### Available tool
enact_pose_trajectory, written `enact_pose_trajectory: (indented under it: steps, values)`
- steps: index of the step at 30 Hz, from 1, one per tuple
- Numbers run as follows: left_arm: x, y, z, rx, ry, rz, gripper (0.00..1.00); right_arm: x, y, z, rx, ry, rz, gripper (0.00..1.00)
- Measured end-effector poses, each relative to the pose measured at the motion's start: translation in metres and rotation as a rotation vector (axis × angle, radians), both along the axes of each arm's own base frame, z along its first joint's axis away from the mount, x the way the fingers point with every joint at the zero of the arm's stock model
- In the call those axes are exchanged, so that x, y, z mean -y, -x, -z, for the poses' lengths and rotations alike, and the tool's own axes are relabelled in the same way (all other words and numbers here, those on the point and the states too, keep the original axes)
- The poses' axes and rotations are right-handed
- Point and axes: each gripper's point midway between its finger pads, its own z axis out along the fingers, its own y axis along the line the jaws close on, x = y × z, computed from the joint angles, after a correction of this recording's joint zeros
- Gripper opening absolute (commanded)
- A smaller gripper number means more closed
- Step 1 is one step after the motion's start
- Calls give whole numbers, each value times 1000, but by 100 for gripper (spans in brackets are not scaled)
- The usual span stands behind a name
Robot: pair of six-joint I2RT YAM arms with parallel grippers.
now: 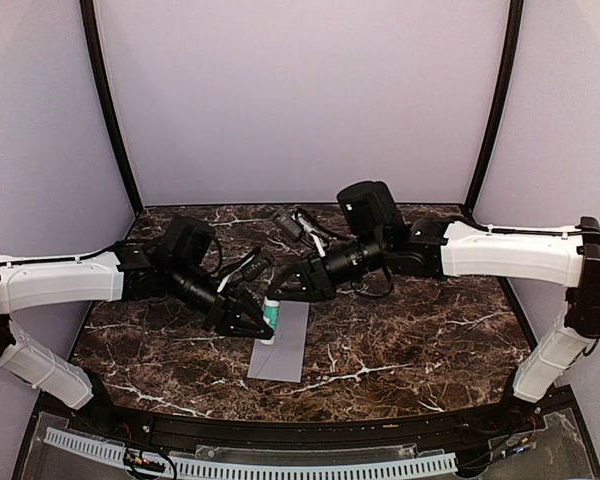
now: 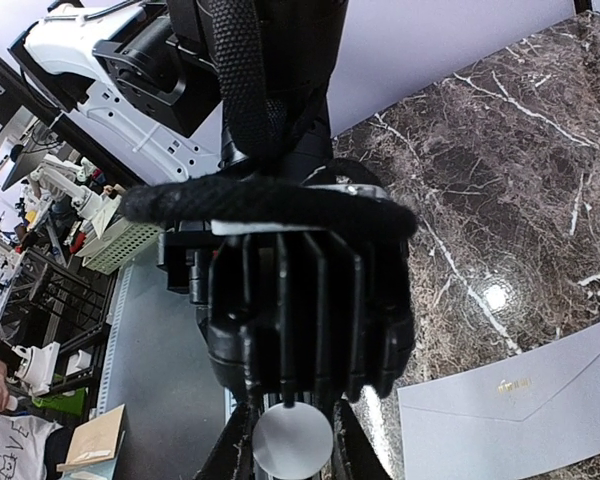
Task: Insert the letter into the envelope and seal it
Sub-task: Close the solid glue cap on the solid glue, then place the solid glue at the center of the board.
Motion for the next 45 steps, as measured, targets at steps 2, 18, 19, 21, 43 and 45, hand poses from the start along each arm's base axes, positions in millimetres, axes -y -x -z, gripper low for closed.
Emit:
enact_pose_trajectory:
  steps: [2, 18, 19, 21, 43, 45]
  values:
    - [-1, -2, -1, 19, -1, -9, 0, -1, -1, -2, 15, -1, 5, 4]
    - [12, -38, -29, 236, 51, -115, 0, 39, 0, -17, 37, 105, 175, 74]
    - [12, -40, -29, 241, 50, -122, 0, 44, -3, -26, 48, 86, 198, 74]
    - [13, -43, -30, 250, 51, -133, 0, 52, -8, -43, 72, 49, 246, 75]
    - [13, -55, -29, 264, 32, -199, 0, 19, -53, -22, 106, 97, 564, 44]
    - [13, -55, -29, 263, 31, -202, 0, 15, -55, -27, 109, 82, 566, 42]
